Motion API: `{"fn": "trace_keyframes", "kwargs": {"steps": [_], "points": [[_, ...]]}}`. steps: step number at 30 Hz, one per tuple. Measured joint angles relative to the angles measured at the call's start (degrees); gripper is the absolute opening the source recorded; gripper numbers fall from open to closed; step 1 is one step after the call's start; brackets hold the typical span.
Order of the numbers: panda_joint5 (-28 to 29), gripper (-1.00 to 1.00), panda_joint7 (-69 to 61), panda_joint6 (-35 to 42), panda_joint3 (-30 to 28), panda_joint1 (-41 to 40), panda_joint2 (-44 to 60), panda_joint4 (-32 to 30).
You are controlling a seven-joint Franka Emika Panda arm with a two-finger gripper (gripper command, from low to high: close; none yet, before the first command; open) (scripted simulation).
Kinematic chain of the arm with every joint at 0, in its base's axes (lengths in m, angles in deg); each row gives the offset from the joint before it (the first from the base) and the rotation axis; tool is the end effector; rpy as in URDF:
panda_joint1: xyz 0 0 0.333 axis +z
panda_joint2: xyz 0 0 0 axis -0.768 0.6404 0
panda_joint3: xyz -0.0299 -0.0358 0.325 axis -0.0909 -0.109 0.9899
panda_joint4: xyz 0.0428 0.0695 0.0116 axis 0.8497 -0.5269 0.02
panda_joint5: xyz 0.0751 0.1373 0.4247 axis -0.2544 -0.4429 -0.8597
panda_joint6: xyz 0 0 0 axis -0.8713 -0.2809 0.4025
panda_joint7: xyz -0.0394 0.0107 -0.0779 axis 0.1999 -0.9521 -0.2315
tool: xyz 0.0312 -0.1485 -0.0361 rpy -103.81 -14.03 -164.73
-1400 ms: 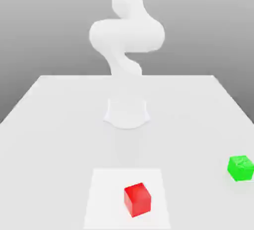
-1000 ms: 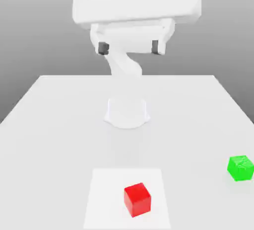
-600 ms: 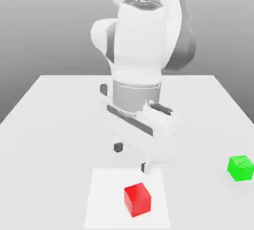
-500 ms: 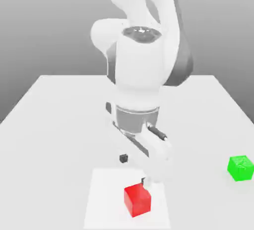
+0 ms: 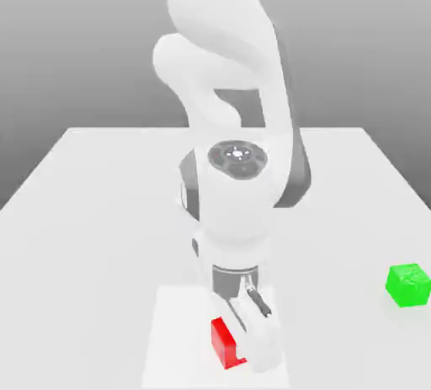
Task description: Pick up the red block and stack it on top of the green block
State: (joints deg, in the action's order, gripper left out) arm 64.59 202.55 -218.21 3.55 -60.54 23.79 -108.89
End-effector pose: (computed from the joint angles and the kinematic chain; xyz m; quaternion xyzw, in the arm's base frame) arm 0.4622 0.0283 0.0710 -0.5606 0.8281 -0.0002 0.0021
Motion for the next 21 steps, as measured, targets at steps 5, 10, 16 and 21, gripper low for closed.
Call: {"fn": "trace_keyframes", "kwargs": {"steps": [5,10,16,21], "points": [[-5.3,-1.0,-1.9,6.8,4.4,0.8,-7.9,-1.0],[-5.6,-1.0,6.0,9.7,11.9,10.1,-9.7,0.0],[-5.6,-1.0,16.1,12.7,20.2,23.3,-11.1,1.3],[3.5,-1.0,24.2,7.1,16.1,27.2,-3.6,2.2]]}}
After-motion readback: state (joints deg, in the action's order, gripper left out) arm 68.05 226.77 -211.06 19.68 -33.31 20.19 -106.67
